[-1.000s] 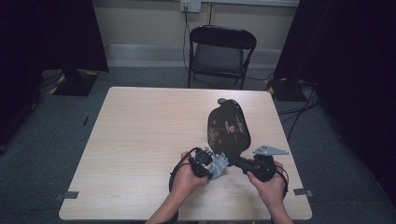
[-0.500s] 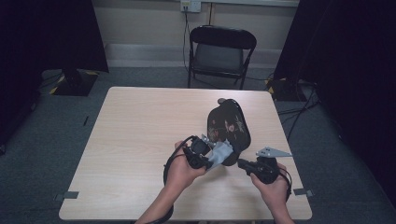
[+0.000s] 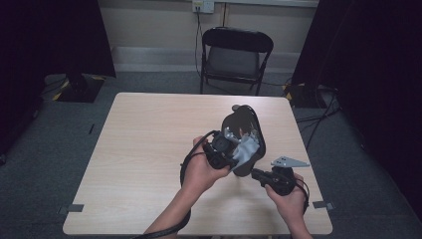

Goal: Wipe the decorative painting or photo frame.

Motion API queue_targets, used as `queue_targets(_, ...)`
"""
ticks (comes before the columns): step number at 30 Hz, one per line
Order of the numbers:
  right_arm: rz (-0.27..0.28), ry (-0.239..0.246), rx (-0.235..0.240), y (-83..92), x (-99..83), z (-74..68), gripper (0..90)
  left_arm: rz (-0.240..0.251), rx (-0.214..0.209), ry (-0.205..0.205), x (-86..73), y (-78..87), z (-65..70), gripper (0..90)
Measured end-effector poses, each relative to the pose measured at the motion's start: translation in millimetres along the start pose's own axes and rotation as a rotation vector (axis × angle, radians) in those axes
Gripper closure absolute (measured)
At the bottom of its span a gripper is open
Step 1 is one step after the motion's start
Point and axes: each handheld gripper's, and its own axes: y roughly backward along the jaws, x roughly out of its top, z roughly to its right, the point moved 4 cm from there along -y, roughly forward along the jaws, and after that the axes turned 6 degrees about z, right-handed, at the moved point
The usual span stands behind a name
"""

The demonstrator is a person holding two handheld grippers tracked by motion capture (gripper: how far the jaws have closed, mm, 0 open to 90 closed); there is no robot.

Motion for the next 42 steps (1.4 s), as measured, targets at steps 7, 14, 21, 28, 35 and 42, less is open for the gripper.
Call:
queue_targets(7,0.0,0.003,0.001,-0.1,-0.1,0.3,83.9,-0.022,-0.016,0.014,-14.9,-12.2,-1.3,78.1)
queue_targets(14,-0.001,0.008,0.005,0.0,0.5,0.1,83.7,-0.084,-0.027,0.035,-45.9,-33.6,-2.0,78.1)
queue_targets(21,0.0,0.009,0.008,0.7,1.0,0.0,83.2,-0.148,-0.032,0.069,-75.2,-57.0,-4.6,78.2)
queue_targets(28,-0.002,0.013,0.006,0.8,1.0,0.7,81.9,-0.222,-0.017,0.075,-95.8,-73.0,-7.1,78.2)
queue_targets(35,-0.002,0.015,0.004,1.0,0.6,1.5,80.9,-0.232,-0.01,0.079,-102.6,-71.7,-8.9,78.3)
queue_targets(42,-0.008,0.021,0.001,0.2,-0.3,1.8,80.9,-0.148,-0.014,0.077,-80.6,-43.4,-10.4,78.3)
